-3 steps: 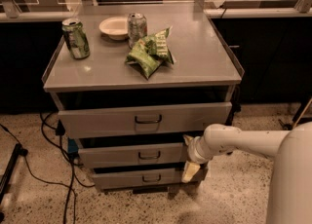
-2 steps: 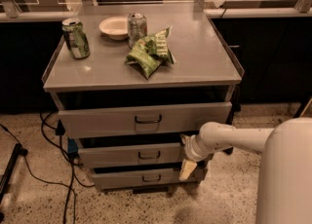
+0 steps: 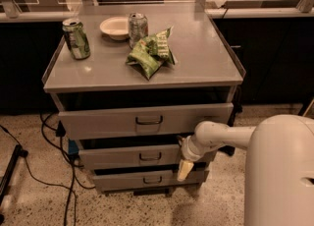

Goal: Open middle drawer

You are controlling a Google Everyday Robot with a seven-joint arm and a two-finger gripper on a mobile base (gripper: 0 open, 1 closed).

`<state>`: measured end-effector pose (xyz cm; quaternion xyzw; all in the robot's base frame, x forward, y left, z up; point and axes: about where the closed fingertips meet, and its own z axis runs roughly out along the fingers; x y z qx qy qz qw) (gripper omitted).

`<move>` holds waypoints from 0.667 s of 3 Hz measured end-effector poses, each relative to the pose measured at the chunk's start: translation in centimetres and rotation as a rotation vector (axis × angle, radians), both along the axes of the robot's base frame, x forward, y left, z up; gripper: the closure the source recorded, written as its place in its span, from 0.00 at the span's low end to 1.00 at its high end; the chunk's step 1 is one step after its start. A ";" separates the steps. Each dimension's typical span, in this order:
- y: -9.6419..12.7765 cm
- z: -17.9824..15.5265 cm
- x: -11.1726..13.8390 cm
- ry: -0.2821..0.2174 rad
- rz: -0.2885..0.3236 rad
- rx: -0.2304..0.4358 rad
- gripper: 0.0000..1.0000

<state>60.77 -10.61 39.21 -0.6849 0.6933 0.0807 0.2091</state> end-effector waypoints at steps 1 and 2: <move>0.0 0.1 -0.9 0.050 -0.002 -0.004 0.00; -0.6 1.3 -2.7 0.133 -0.023 -0.001 0.00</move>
Offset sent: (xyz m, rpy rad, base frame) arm -0.0335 -0.0100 0.0226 -0.0093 0.1734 -0.0346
